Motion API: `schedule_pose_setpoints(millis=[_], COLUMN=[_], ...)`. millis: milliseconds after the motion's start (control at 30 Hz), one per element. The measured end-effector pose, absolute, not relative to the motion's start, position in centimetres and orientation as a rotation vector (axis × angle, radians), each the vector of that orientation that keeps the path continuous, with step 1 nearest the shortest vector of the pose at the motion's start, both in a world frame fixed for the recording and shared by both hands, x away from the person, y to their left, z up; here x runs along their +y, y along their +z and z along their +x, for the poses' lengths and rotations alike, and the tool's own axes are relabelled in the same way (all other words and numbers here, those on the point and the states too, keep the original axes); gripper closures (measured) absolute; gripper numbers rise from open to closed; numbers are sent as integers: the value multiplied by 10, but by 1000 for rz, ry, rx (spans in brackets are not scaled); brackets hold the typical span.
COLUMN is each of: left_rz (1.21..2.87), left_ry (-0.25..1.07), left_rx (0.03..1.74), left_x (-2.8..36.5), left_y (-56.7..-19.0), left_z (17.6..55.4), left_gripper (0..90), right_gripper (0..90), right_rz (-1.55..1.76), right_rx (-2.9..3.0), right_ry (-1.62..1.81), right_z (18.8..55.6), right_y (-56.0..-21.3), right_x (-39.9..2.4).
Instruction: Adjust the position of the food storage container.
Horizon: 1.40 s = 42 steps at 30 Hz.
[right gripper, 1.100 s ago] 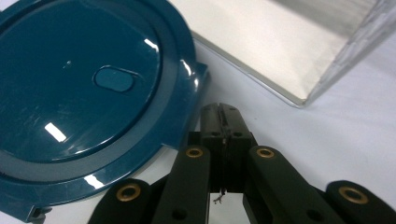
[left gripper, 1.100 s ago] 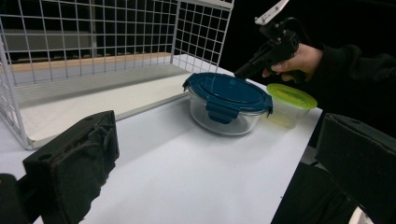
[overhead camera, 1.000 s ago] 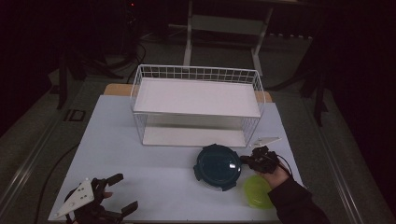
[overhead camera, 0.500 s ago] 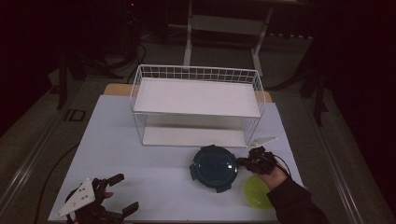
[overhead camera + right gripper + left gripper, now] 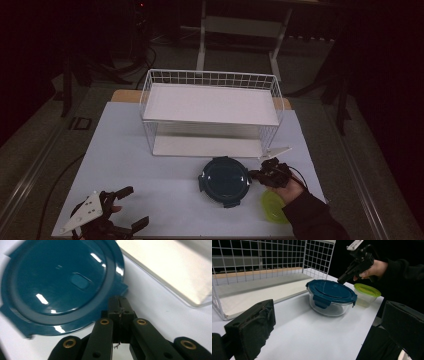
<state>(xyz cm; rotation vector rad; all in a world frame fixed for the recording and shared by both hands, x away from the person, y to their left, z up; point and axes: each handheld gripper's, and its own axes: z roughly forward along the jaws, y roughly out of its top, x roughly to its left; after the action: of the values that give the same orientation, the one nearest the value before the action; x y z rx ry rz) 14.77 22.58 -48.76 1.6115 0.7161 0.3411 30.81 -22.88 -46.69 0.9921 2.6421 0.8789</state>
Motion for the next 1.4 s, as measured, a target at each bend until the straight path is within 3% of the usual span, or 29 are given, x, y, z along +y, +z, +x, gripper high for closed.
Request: schedule_pose_setpoints(millis=[600, 1400], left_rz=[1616, 1620], left_ry=[341, 329], left_rx=[705, 701], left_x=[224, 223], left_y=[-487, -488], left_z=[147, 147], left_gripper=[0, 0], right_gripper=[900, 900], right_rz=[1037, 848], right_rx=[2664, 2821], right_ry=[825, 872], right_z=[314, 297], right_y=[-473, -473], right_x=[-219, -140])
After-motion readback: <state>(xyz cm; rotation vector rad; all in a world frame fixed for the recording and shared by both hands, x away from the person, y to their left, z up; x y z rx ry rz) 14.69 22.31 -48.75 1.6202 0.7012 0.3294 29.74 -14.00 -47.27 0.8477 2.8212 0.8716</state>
